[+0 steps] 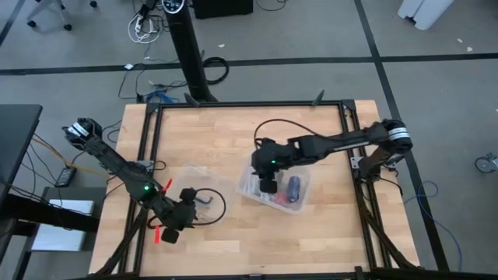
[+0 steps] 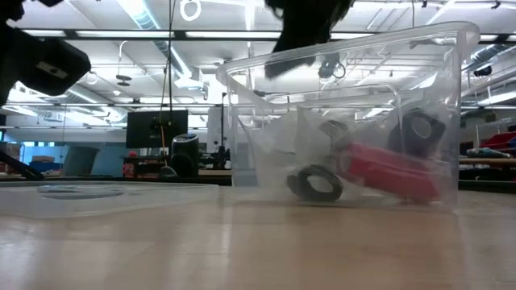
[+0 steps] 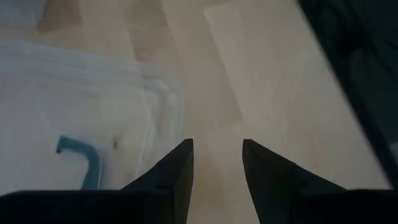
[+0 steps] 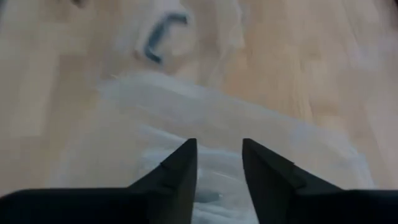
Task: Roll bandage
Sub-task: Close the transparent bin with the transparent bin lid
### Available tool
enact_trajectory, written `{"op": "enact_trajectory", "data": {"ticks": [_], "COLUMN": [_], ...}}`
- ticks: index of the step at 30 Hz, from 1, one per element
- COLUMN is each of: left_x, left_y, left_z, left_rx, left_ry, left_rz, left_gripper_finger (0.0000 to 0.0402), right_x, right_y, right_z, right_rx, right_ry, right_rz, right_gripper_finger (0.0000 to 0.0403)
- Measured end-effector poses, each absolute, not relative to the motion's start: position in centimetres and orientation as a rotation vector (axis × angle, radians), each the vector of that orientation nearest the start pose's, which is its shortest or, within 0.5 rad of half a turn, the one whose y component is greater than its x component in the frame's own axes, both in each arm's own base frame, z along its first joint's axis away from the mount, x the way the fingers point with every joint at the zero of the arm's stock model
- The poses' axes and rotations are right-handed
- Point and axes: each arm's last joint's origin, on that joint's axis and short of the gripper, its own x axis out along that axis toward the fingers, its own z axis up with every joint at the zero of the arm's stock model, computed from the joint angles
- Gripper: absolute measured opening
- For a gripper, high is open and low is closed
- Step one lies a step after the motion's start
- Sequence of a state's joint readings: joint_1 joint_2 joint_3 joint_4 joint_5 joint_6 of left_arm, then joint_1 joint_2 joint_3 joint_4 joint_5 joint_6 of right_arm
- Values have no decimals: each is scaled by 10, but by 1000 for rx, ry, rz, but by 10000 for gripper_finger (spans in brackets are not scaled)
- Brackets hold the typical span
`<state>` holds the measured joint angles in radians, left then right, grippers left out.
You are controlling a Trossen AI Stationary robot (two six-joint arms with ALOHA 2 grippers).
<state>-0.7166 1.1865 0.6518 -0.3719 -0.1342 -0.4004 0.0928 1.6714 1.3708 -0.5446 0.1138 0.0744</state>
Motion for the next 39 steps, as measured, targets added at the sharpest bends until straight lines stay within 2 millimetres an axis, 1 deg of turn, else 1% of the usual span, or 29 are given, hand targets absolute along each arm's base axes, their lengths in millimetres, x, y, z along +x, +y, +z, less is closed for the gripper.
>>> {"op": "enact_trajectory", "data": {"ticks": [3, 7, 12, 17, 20, 24, 25, 29, 32, 35, 37, 39], "left_x": [170, 174, 179, 182, 182, 182, 182, 176, 179, 176, 177, 174], "left_y": [-143, -145, -148, -149, -149, -148, -147, -140, -141, -138, -137, -133], "left_z": [188, 165, 142, 132, 130, 131, 133, 142, 168, 193, 213, 233], "left_rx": [58, 137, 200, 213, 214, 221, 217, 230, 204, 206, 169, 149], "left_ry": [1002, 1108, 1182, 1210, 1206, 1189, 1183, 1214, 1161, 1117, 1040, 966], "left_rz": [-335, -278, -207, -156, -139, -108, -89, 2, 16, 42, 44, 62], "left_gripper_finger": [143, 143, 143, 134, 102, 21, 12, 4, 2, 1, 1, 1], "right_x": [350, 338, 334, 333, 333, 332, 332, 332, 331, 329, 327, 324], "right_y": [40, 53, 65, 71, 74, 76, 76, 78, 81, 84, 86, 89], "right_z": [298, 312, 313, 311, 311, 311, 311, 312, 312, 313, 315, 318], "right_rx": [0, -19, -52, -62, -66, -75, -83, -92, -106, -123, -135, -145], "right_ry": [785, 743, 743, 752, 750, 749, 749, 747, 743, 738, 729, 716], "right_rz": [-33, -18, -22, -5, -1, -2, -8, -6, -11, -20, -25, -34], "right_gripper_finger": [143, 156, 156, 156, 154, 153, 153, 153, 153, 153, 153, 153]}}
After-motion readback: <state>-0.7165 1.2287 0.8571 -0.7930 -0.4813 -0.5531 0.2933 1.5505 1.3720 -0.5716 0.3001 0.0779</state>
